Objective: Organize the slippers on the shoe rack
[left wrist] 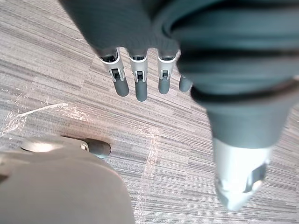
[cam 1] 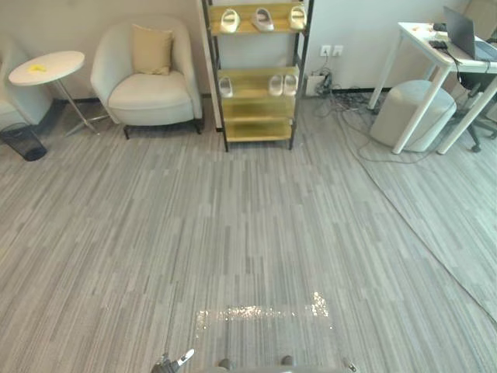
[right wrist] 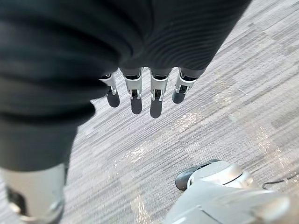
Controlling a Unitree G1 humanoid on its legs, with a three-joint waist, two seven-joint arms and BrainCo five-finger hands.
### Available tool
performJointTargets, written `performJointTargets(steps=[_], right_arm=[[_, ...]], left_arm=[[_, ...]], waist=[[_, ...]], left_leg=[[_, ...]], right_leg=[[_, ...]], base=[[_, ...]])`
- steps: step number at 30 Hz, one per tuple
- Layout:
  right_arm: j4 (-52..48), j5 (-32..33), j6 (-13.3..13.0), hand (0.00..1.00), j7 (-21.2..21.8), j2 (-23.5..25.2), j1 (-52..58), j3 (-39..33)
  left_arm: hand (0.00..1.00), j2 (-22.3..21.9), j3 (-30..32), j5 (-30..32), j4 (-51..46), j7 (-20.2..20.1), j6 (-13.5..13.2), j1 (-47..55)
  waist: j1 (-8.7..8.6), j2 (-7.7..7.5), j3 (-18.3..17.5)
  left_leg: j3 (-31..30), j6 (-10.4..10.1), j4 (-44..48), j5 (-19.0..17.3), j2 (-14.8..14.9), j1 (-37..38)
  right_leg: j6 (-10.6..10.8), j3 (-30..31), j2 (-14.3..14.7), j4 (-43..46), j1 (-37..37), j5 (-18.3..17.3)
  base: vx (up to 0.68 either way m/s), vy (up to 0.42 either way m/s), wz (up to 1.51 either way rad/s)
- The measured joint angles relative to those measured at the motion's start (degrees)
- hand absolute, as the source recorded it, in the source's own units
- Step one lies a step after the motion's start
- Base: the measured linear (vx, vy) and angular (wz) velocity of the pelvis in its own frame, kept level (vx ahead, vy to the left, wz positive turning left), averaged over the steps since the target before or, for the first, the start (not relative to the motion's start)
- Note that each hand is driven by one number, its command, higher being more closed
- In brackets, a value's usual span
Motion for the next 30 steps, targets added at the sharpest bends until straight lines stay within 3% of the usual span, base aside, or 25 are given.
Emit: performJointTargets(steps=[10,25,27,29,30], right_arm=[[2.0,-0.6,-0.5,0.00,0.3,1.3,-7.0,-0.9],[1.9,-0.7,-0.5,0.00,0.5,1.1,-8.7,1.8],[1.7,-0.6,-0.5,0.00,0.5,1.2,-8.7,1.8],[1.1,-0.4,-0.5,0.00,0.4,1.2,-8.7,1.8],[0.9,-0.3,-0.5,0.00,0.3,1.3,-8.6,1.9]], left_arm=[[0.00,-0.1,-0.4,0.1,1.4,-0.3,-0.8,-3.3],[0.00,1.5,-3.4,0.1,1.8,-0.5,-0.7,-4.5],[0.00,1.5,-3.4,0.1,1.8,-0.5,-0.7,-4.9],[0.00,1.4,-2.6,0.1,1.7,-0.5,-0.7,-5.0],[0.00,1.4,-2.1,0.1,1.4,-0.5,-0.6,-4.9]], waist=[[0.99,0.25,2.2],[1.10,0.16,4.2],[1.01,0.11,5.1],[1.14,0.49,5.9],[1.27,0.27,6.1]], left_leg=[[-0.1,0.0,-1.1,0.0,-1.2,1.6],[-1.1,-0.2,-1.8,-0.3,-0.5,0.6],[-1.1,-0.6,0.9,-2.0,0.1,-0.4],[-1.3,-1.5,10.9,-6.9,1.9,-3.7],[-1.2,-2.1,14.2,-7.5,2.0,-4.8]], right_leg=[[0.5,-0.8,-0.3,-7.3,5.2,2.2],[0.2,-2.0,0.3,-8.1,4.6,2.8],[0.1,-2.4,0.5,-7.8,4.9,1.5],[-0.7,-2.5,1.2,-4.9,4.8,-1.7],[-0.9,-2.4,1.3,-4.6,5.0,-2.3]], base=[[0.07,0.014,0.03],[-0.03,0.001,0.03],[0.06,-0.027,0.10],[0.09,-0.015,0.06],[0.07,-0.016,0.04]])
